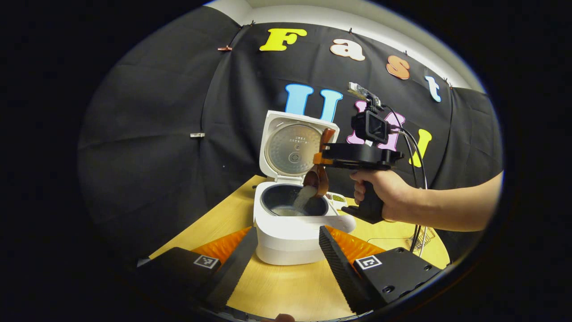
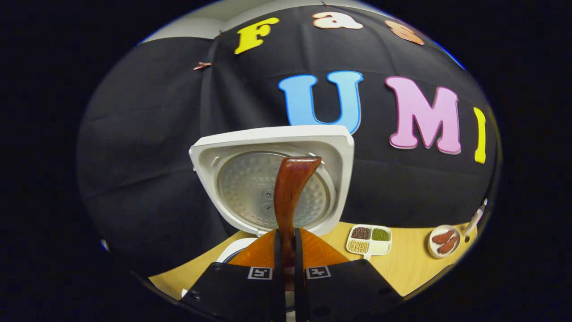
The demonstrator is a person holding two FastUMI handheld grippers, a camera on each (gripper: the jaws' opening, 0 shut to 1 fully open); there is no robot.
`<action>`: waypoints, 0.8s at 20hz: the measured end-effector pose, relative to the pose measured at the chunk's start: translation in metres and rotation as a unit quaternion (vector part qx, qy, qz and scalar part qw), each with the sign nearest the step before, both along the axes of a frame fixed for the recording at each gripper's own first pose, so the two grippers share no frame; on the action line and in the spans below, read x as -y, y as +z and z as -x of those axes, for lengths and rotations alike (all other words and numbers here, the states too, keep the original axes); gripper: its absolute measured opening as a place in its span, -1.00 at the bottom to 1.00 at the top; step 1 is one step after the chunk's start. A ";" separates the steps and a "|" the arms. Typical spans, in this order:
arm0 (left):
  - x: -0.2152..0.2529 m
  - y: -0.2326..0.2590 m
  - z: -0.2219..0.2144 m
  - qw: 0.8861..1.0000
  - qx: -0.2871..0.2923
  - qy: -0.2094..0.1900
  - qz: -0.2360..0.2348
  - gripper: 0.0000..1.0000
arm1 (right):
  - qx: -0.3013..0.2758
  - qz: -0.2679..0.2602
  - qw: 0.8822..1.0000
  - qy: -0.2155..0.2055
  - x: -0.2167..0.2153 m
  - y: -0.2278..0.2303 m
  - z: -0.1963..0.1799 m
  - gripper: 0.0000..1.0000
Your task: Close the left gripper, press the button to open the rice cooker; take a wooden spoon from the chopstick holder with the right hand, scoop a spoonful of rice and pour it into the rice cooker, then put the wooden spoon back into the chopstick holder.
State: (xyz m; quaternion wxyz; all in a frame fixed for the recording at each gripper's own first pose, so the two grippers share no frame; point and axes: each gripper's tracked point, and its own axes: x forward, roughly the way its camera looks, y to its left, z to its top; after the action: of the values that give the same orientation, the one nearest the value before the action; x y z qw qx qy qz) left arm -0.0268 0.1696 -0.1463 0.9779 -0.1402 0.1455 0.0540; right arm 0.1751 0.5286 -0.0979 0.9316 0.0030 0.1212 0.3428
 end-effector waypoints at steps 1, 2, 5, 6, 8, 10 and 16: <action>0.000 -0.001 0.000 1.000 0.000 0.000 0.003 0.91 | 0.021 0.021 0.999 0.016 -0.004 0.002 0.003 -0.75; 0.000 -0.002 -0.001 1.000 0.000 0.001 0.003 0.92 | 0.044 0.044 0.998 0.031 -0.009 0.003 0.007 -0.75; 0.000 -0.002 -0.003 1.000 0.006 -0.001 -0.001 0.91 | 0.099 0.093 0.987 0.081 -0.024 0.004 0.023 -0.76; 0.000 -0.001 -0.004 1.000 0.006 -0.003 -0.004 0.91 | 0.116 0.109 0.983 0.096 -0.027 0.004 0.028 -0.76; 0.001 -0.001 -0.004 1.000 0.007 -0.006 -0.007 0.92 | 0.156 0.141 0.970 0.122 -0.034 0.006 0.040 -0.76; 0.001 0.000 -0.004 1.000 0.010 -0.008 -0.008 0.91 | 0.198 0.170 0.955 0.145 -0.041 0.010 0.053 -0.76; 0.003 0.001 0.002 1.000 0.011 -0.009 -0.011 0.92 | 0.144 0.127 0.973 0.131 -0.042 0.012 0.058 -0.75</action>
State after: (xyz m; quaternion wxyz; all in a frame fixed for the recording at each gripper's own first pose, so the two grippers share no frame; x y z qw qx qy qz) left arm -0.0290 0.1669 -0.1454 0.9814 -0.1282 0.1358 0.0454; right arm 0.1170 0.5708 -0.0858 0.8789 -0.1805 0.0275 0.4406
